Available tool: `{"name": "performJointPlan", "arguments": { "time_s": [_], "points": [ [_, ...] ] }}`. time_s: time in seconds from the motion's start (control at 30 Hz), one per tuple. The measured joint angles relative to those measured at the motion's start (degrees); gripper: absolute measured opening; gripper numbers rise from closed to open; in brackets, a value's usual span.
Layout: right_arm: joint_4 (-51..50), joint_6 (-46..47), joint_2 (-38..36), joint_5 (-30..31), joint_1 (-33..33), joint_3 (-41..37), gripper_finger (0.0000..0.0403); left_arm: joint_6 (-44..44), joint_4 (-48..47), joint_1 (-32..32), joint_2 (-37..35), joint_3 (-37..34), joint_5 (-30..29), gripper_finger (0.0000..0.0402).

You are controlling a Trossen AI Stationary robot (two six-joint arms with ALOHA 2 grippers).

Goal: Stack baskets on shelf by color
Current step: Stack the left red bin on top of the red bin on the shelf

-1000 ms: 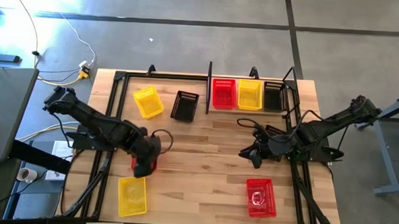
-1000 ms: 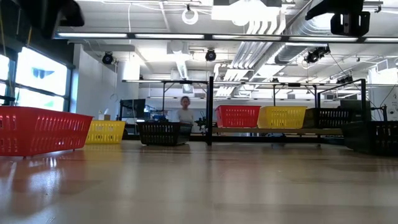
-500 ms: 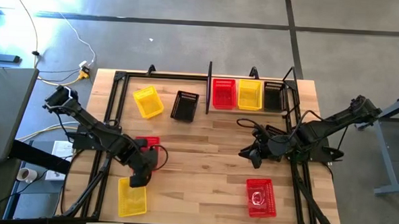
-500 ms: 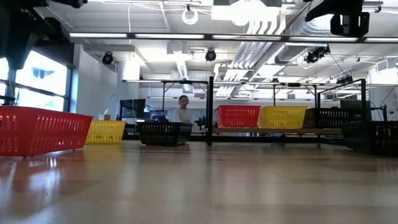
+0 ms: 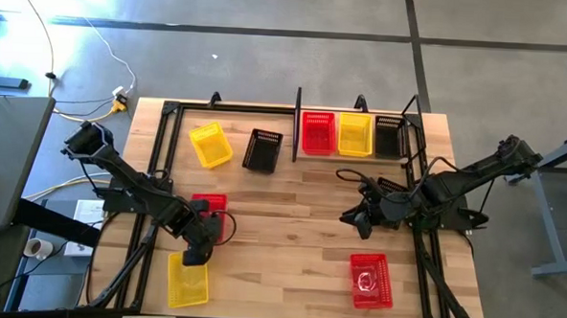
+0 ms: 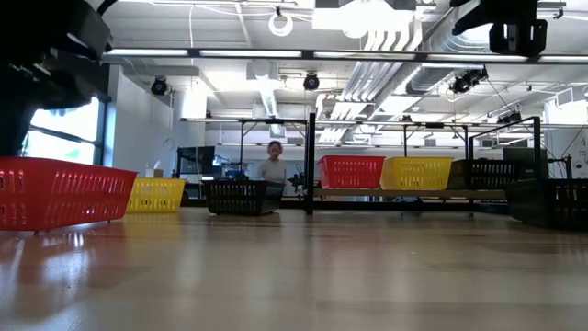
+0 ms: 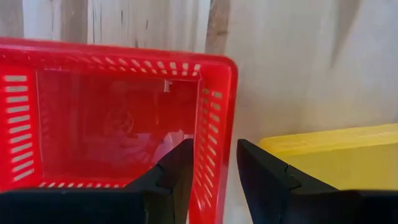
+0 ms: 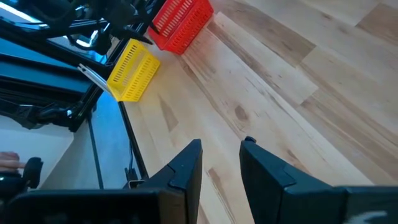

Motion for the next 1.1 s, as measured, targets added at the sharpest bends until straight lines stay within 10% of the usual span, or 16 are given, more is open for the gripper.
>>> {"name": "performJointPlan", "arguments": {
  "time_s": [0.33,0.67,1.1],
  "points": [
    [-1.3,0.0,0.0,0.0,0.0,0.0,0.0094,-3.9,2.5,0.0,0.7,-4.1,-1.1,0.0104],
    [-1.5,0.0,0.0,0.0,0.0,0.0,0.0094,-6.7,8.5,0.1,0.7,-3.9,-2.9,0.0010],
    [-2.8,0.0,0.0,2.9,0.0,0.0,0.0094,1.8,10.5,8.0,0.7,9.2,-10.3,0.0003]
  ]
}}
